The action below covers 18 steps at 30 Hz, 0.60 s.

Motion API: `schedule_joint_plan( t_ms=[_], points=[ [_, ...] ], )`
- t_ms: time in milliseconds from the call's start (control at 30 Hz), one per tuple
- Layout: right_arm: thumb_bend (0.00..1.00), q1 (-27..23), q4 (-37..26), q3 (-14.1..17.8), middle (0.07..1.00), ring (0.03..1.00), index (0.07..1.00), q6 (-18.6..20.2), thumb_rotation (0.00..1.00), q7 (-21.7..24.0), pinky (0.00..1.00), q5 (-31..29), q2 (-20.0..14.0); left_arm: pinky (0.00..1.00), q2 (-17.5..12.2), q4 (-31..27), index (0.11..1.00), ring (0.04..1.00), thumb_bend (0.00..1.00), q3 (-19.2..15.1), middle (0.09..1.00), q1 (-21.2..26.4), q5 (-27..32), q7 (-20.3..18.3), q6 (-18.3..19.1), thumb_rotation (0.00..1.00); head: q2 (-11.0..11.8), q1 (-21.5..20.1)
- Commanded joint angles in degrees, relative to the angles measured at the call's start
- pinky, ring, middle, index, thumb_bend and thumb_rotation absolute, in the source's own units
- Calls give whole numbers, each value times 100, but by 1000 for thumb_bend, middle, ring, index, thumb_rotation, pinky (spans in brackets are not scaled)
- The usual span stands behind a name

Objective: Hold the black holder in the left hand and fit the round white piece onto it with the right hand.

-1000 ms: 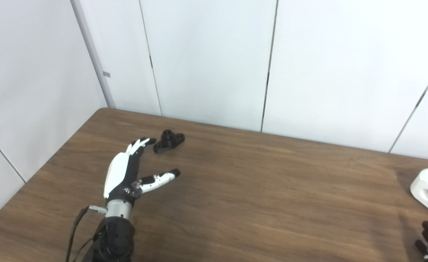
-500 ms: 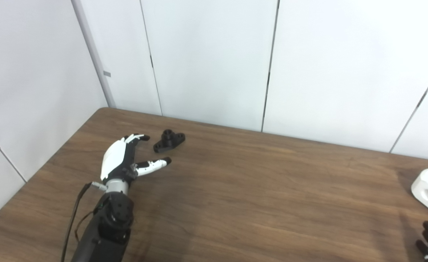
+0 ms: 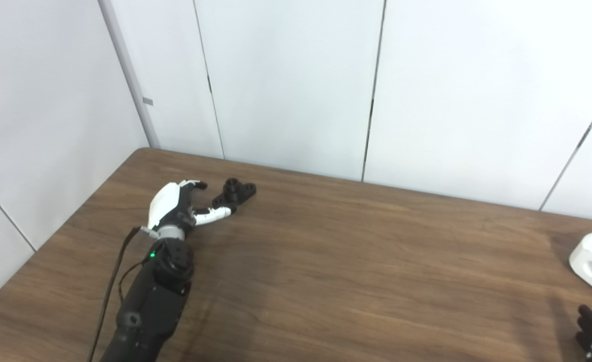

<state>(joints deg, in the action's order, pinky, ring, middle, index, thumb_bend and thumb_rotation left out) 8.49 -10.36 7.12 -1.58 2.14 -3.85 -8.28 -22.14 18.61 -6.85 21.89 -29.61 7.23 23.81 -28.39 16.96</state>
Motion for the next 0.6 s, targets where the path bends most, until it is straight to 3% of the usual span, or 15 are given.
schedule_joint_plan(
  t_ms=[0, 300, 567],
  points=[
    [642, -9, -142, -11, 937, 954, 990, 32, 1000, -16, 1000, 32, 1, 1000, -246, 74, 806, 1000, 910, 37, 950, 380, -33, 233, -143, 382, -2, 3],
    [642, 21, -200, -16, 921, 936, 976, 79, 1000, -57, 1000, 90, 43, 1000, -404, 757, 795, 1000, 899, 441, 944, 809, -29, 341, -321, 356, 11, -53],
    [640, 40, -213, 5, 915, 932, 970, 45, 1000, -43, 1000, 36, 60, 1000, -333, 1131, 778, 998, 907, 637, 936, 1024, 13, 519, -395, 315, -6, -88]
  ],
)
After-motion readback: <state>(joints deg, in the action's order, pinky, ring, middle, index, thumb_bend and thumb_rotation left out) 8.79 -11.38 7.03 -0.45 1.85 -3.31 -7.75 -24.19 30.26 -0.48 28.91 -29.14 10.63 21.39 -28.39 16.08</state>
